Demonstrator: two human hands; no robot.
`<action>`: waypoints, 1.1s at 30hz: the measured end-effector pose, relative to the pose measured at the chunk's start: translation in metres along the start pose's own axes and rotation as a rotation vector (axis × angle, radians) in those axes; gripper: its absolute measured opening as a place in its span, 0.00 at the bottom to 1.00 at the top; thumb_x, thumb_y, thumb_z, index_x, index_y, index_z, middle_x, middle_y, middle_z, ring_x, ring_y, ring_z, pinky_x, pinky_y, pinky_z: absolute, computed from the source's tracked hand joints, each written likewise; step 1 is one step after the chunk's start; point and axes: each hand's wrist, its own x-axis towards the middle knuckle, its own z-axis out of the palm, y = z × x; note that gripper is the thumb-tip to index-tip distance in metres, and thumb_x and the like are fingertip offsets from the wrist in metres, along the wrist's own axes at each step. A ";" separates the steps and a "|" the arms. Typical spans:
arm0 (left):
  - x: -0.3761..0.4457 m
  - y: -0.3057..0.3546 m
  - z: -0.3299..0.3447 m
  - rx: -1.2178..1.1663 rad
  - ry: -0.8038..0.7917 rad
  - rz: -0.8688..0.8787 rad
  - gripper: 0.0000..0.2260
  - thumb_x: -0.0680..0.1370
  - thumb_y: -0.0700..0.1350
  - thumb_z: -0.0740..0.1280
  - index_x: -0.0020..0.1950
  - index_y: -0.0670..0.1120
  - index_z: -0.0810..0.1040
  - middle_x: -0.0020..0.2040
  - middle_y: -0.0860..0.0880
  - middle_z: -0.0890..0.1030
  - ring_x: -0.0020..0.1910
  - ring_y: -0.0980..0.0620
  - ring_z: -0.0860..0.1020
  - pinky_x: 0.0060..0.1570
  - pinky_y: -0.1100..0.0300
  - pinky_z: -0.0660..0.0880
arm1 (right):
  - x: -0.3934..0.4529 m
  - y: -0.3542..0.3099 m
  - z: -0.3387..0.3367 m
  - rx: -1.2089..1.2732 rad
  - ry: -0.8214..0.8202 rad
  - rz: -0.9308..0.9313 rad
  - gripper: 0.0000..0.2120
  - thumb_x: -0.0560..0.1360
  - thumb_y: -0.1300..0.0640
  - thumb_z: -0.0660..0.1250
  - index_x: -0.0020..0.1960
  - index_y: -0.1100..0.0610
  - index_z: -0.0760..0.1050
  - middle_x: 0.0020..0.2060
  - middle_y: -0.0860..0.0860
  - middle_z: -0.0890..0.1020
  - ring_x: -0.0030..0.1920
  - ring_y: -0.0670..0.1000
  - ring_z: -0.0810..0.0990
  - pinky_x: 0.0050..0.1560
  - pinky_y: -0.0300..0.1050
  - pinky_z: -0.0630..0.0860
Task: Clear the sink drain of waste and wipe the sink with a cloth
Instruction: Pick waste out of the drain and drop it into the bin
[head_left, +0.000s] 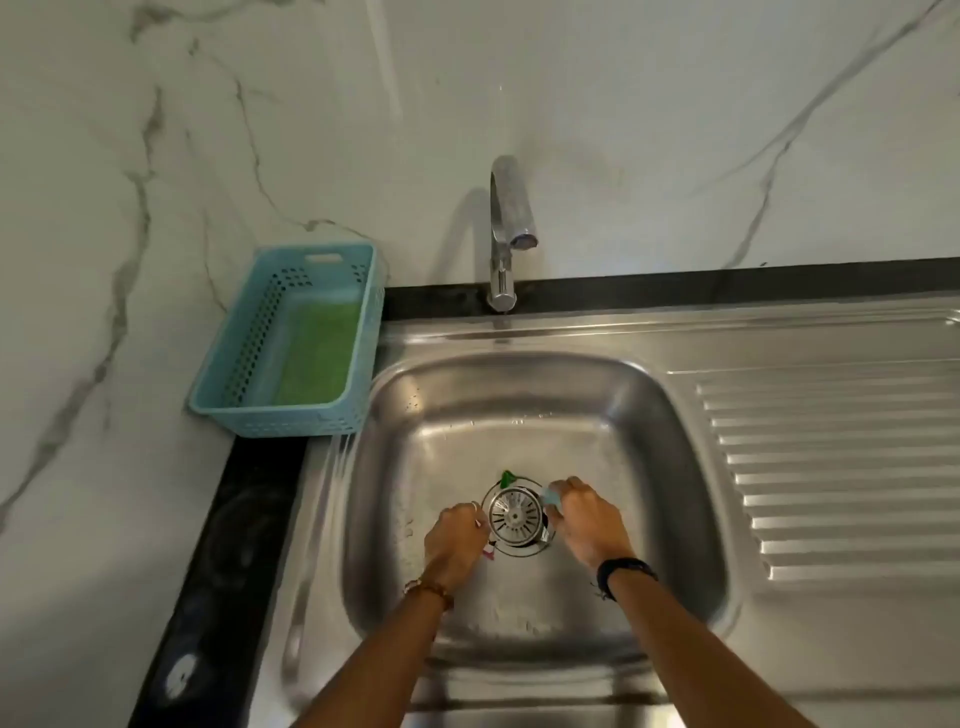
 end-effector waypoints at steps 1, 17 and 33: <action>0.009 -0.001 0.003 -0.062 -0.011 -0.034 0.09 0.76 0.43 0.61 0.49 0.44 0.80 0.51 0.45 0.82 0.51 0.47 0.79 0.48 0.57 0.74 | 0.008 0.003 0.004 0.059 -0.014 0.036 0.13 0.78 0.56 0.60 0.61 0.56 0.73 0.57 0.53 0.78 0.54 0.53 0.78 0.53 0.46 0.77; 0.059 -0.015 0.048 -0.284 0.165 -0.174 0.05 0.76 0.41 0.65 0.45 0.43 0.81 0.45 0.46 0.82 0.42 0.52 0.77 0.42 0.63 0.75 | 0.043 0.014 0.060 0.509 0.064 0.328 0.08 0.77 0.55 0.63 0.51 0.55 0.80 0.46 0.54 0.84 0.44 0.54 0.81 0.41 0.41 0.76; 0.002 0.071 -0.023 -1.159 -0.056 -0.232 0.11 0.73 0.38 0.68 0.56 0.43 0.76 0.47 0.43 0.83 0.40 0.55 0.84 0.38 0.68 0.80 | 0.003 0.019 -0.029 1.280 0.340 0.253 0.12 0.76 0.67 0.62 0.48 0.54 0.80 0.43 0.50 0.84 0.43 0.43 0.83 0.38 0.35 0.78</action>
